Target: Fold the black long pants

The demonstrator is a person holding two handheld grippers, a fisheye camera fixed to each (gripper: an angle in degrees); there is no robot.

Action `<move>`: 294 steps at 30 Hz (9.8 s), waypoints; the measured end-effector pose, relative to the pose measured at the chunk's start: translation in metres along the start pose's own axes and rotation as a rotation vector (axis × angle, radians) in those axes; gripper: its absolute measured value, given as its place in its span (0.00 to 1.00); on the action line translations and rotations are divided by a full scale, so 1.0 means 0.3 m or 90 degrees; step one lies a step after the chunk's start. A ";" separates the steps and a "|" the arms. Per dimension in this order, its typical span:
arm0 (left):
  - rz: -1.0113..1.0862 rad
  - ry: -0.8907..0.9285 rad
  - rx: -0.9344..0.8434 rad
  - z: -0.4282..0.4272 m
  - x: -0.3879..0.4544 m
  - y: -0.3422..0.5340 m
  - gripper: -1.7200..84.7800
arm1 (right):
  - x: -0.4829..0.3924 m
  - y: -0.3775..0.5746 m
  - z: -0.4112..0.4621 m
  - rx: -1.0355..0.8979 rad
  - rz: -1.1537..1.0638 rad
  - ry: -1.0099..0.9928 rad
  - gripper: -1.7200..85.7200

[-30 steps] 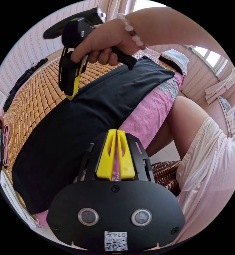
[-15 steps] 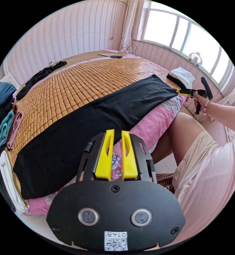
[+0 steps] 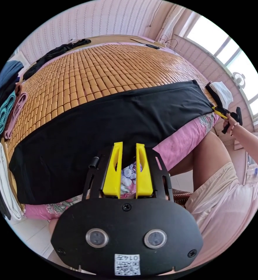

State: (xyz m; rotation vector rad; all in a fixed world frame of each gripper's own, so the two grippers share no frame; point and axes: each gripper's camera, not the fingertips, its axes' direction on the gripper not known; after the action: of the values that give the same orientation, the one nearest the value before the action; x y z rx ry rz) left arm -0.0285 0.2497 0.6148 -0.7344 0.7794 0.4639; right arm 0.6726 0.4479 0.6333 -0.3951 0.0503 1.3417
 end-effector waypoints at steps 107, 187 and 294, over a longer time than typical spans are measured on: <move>-0.047 0.018 0.099 -0.520 -0.263 0.430 0.07 | -0.779 0.688 1.064 -0.314 -0.598 -0.048 0.02; 0.232 0.210 0.143 -0.174 0.225 -0.750 0.04 | -0.643 0.553 -0.371 -0.252 -0.514 -0.511 0.03; 0.152 -0.190 0.413 -1.105 0.524 0.542 0.08 | -0.030 1.696 0.443 -0.116 -0.589 -0.021 0.12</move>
State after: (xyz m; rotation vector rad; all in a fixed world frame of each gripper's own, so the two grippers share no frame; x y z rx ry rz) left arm -0.1831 0.1295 0.2645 0.0339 0.6798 0.4837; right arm 0.1605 0.5675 0.6326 -0.4680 -0.2586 0.4371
